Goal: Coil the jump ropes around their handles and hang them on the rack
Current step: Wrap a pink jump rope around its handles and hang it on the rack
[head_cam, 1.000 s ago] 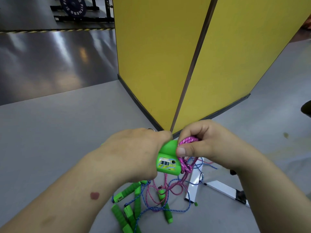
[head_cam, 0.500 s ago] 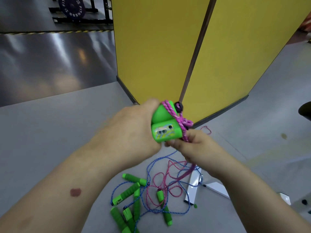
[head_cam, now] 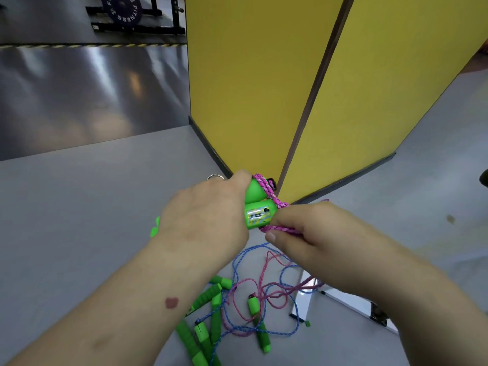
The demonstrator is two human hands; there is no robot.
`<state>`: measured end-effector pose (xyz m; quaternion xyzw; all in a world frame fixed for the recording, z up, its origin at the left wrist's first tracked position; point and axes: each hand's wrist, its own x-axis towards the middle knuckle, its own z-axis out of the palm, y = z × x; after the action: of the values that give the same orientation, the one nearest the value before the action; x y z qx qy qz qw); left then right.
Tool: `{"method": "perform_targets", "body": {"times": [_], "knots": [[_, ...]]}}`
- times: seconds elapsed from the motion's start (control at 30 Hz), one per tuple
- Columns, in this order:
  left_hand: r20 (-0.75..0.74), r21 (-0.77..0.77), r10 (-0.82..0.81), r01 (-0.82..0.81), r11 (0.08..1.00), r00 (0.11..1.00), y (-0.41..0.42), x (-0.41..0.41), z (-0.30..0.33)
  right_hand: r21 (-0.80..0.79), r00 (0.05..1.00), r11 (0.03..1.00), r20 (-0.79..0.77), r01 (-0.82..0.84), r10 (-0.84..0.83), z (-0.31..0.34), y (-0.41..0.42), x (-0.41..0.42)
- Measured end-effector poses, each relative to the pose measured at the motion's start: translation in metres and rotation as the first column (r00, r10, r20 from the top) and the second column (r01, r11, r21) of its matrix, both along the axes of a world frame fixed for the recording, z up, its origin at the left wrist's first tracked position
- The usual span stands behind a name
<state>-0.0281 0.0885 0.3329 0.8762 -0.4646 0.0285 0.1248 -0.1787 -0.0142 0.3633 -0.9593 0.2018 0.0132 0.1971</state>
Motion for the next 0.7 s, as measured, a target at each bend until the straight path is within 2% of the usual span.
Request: {"method": "perform_targets", "body": {"times": [0.2,0.37,0.43,0.57,0.7], "knots": [[-0.006,0.121,-0.135,0.135,0.983,0.991,0.002,-0.004,-0.001,0.231,0.971,0.972,0.223,0.029,-0.082,0.005,-0.009,-0.003],[-0.071,0.164,-0.333,0.340,0.926,0.940,0.003,-0.009,-0.004,0.494,0.945,0.870,0.290,-0.013,-0.150,-0.004,-0.023,-0.006],[-0.068,0.136,-0.383,0.389,0.911,0.921,0.002,-0.013,-0.008,0.538,0.937,0.843,0.297,-0.004,-0.185,-0.011,-0.030,-0.007],[-0.042,0.129,-0.371,0.373,0.919,0.928,0.001,-0.015,-0.005,0.610,0.925,0.792,0.286,0.024,-0.248,-0.021,-0.037,-0.007],[-0.034,0.117,-0.349,0.351,0.929,0.936,0.001,-0.018,0.000,0.692,0.935,0.715,0.180,0.102,-0.307,-0.027,-0.036,-0.004]]}}
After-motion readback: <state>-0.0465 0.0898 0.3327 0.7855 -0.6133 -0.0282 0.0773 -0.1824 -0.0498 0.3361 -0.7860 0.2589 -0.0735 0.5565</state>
